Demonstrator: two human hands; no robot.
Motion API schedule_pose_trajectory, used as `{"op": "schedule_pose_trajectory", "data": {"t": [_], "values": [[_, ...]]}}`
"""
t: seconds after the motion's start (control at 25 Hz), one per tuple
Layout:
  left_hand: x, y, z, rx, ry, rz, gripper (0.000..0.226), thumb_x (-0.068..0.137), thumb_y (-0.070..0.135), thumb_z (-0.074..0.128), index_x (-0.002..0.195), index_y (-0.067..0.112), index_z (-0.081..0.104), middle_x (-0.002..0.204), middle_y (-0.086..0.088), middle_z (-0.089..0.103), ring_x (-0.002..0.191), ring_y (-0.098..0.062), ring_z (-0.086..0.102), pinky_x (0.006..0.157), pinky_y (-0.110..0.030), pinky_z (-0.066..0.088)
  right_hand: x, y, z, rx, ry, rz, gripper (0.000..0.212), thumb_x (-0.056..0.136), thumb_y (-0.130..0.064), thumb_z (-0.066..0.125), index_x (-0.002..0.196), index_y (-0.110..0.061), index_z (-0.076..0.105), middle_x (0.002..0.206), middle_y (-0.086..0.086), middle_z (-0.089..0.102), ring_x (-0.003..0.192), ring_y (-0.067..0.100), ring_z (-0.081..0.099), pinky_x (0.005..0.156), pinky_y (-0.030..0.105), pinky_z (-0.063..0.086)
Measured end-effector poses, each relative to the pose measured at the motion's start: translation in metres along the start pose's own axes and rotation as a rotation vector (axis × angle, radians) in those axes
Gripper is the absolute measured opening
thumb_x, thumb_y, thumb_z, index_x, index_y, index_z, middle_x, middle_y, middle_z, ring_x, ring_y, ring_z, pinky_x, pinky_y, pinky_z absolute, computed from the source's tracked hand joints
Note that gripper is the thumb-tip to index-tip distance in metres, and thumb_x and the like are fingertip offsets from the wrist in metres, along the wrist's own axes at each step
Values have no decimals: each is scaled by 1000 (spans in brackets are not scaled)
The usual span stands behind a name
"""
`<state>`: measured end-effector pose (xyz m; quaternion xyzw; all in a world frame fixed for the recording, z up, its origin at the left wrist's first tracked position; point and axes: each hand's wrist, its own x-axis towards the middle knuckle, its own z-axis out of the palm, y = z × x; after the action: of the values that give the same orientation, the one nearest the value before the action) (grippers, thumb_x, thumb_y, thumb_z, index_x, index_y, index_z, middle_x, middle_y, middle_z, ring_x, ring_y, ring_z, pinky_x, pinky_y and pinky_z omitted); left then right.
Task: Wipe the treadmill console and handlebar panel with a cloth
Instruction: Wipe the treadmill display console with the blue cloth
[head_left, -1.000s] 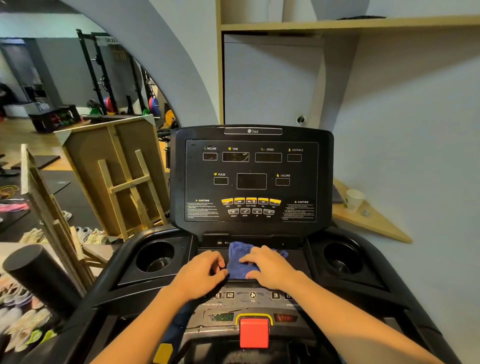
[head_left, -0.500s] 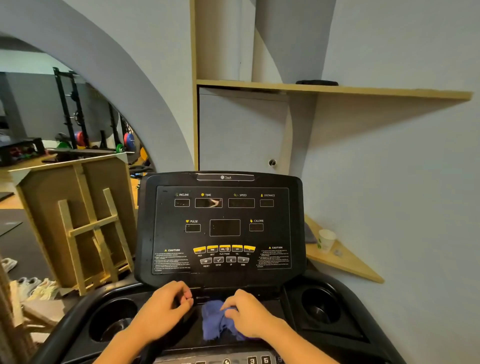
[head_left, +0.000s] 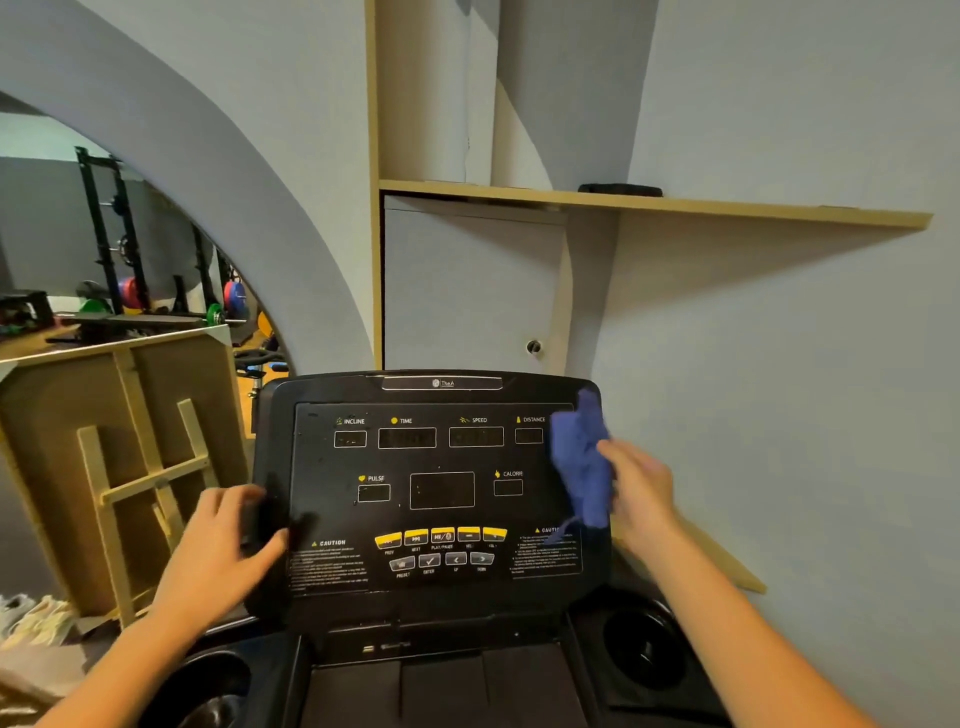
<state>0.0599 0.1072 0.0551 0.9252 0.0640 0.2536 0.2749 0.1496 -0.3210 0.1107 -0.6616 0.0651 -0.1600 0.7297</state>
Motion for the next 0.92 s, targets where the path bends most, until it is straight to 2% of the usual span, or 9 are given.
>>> {"op": "schedule_pose_trajectory", "data": {"t": [0.08, 0.16, 0.24, 0.36, 0.48, 0.6, 0.68, 0.8, 0.92], "values": [[-1, -7, 1, 1, -30, -60, 84, 73, 29, 85, 143, 11, 42, 132, -16, 45, 115, -34, 56, 100, -48, 48, 24, -9, -5, -21, 188, -142, 14, 91, -23, 68, 97, -13, 75, 95, 10, 74, 89, 27, 70, 81, 43, 58], [-5, -11, 5, -34, -83, -71, 104, 69, 37, 86, 153, 18, 27, 144, -15, 37, 122, -34, 52, 105, -49, 44, 38, -8, 0, -90, 264, -270, 16, 93, -17, 67, 106, -10, 73, 107, 10, 70, 99, 25, 66, 89, 38, 54], [-9, -16, 12, -83, -148, -80, 120, 64, 44, 87, 157, 24, 14, 150, -13, 32, 129, -32, 48, 109, -48, 40, 47, 3, 11, -215, 231, -377, 22, 93, -12, 65, 114, -9, 71, 119, 10, 65, 108, 23, 63, 94, 35, 51], [-13, -27, 23, -147, -227, -82, 140, 51, 61, 86, 156, 38, -3, 155, -4, 24, 138, -27, 39, 112, -48, 36, 52, 27, 31, -342, 148, -388, 34, 94, -8, 64, 127, -7, 65, 142, 8, 54, 129, 26, 52, 103, 30, 41], [-14, -41, 31, -166, -261, -50, 148, 44, 67, 86, 151, 48, -15, 155, 2, 20, 139, -23, 36, 112, -46, 37, 53, 47, 49, -507, 165, -437, 48, 97, -13, 60, 144, -14, 49, 158, 3, 34, 144, 28, 32, 113, 42, 33], [-17, -50, 35, -164, -279, -33, 151, 43, 65, 86, 148, 51, -21, 156, 3, 20, 139, -22, 36, 111, -45, 39, 60, 56, 57, -694, 193, -504, 54, 102, -16, 50, 152, -16, 31, 163, 5, 20, 150, 28, 15, 120, 47, 14], [-17, -53, 37, -158, -287, -32, 152, 44, 62, 87, 147, 51, -24, 157, 3, 19, 140, -23, 35, 111, -44, 39, 66, 52, 62, -760, 208, -533, 57, 103, -16, 46, 154, -14, 23, 163, 10, 18, 150, 30, 14, 120, 46, 9], [-16, -54, 42, -151, -292, -39, 154, 45, 58, 88, 145, 49, -28, 159, 2, 16, 141, -24, 34, 110, -44, 39, 72, 41, 76, -828, 241, -532, 66, 101, -10, 49, 156, -11, 12, 163, 14, 16, 150, 34, 12, 120, 50, 10], [-17, -50, 47, -156, -267, -64, 156, 46, 53, 90, 144, 47, -31, 160, -1, 15, 143, -26, 31, 113, -48, 35, 77, 36, 86, -930, 234, -581, 75, 95, -4, 57, 156, -12, 13, 164, 12, 13, 151, 33, 6, 120, 52, 7]]}}
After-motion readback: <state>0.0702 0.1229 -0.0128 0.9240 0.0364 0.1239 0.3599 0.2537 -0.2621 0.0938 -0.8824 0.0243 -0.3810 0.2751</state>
